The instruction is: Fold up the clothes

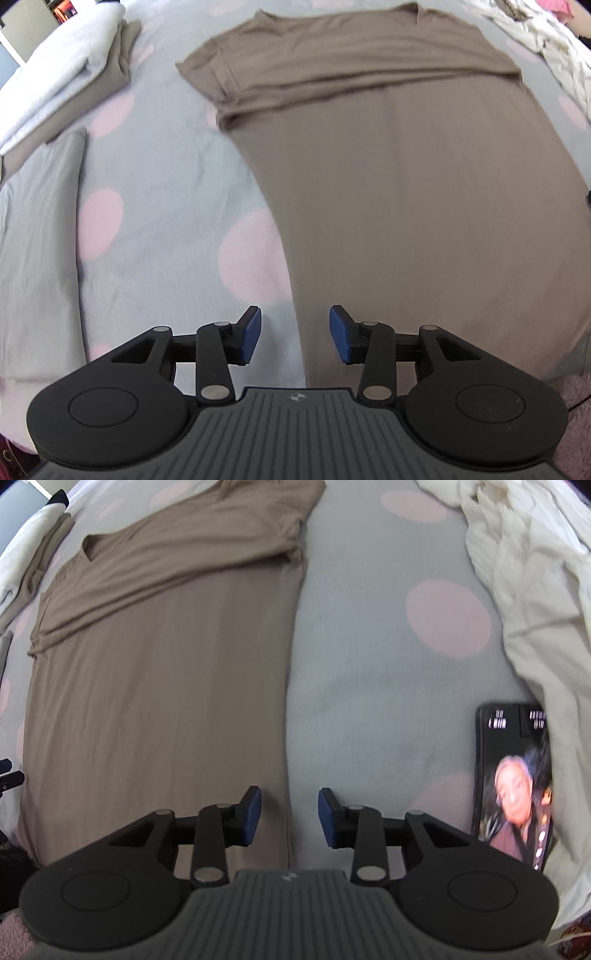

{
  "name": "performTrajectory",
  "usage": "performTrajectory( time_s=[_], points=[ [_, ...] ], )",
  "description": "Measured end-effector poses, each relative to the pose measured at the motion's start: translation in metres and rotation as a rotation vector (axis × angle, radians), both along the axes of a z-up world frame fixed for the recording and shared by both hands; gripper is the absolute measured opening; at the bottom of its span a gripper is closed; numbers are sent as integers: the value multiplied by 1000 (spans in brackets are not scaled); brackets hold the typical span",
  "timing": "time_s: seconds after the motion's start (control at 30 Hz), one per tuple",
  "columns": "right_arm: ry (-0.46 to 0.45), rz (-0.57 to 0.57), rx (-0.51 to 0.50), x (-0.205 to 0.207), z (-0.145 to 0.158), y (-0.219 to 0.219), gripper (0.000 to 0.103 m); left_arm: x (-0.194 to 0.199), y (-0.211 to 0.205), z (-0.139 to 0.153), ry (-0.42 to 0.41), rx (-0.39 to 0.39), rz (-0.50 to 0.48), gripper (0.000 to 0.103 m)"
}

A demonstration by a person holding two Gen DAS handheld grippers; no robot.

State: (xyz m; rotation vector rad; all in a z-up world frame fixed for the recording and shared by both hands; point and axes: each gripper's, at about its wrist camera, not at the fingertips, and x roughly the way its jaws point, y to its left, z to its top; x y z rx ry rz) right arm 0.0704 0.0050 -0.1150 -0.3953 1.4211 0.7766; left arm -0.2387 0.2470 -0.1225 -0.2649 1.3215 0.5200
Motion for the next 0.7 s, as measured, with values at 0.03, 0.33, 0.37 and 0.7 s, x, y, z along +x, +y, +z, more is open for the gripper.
performTrajectory(
  time_s=[0.03,0.33,0.37,0.7],
  points=[
    [13,4,-8,-5,-3,-2,37,-4,-2,-3,17,-6,5,39],
    [-39,126,-69,-52,-5,-4,2,-21,-8,-7,1,-99,26,3],
    [-51,131,-66,-53,-2,-4,3,-22,-8,-3,-9,-93,25,1],
    [-96,14,49,-27,46,-11,2,-28,24,51,-184,-64,94,0]
  ],
)
